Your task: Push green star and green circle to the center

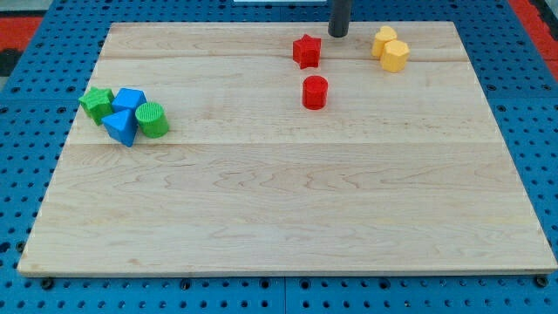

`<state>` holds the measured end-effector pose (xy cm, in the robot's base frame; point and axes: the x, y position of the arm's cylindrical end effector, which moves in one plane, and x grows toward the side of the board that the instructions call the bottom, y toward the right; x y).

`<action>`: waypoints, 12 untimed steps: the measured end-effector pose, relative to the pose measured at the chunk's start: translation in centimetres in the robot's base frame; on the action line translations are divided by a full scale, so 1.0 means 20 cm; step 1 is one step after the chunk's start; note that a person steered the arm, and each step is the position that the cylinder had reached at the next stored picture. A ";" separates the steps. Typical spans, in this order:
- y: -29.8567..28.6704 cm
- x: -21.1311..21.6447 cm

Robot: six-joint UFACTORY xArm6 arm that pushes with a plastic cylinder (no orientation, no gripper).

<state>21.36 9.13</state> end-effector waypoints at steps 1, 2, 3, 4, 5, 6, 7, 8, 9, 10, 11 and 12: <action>-0.21 -0.03; -0.68 -0.06; -1.11 -0.06; -1.53 0.16; -1.64 0.46; -1.72 0.59; -1.77 0.71; -1.80 0.83; -1.85 0.88; -1.98 0.93; -1.98 1.00; -1.68 1.00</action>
<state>41.42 -24.41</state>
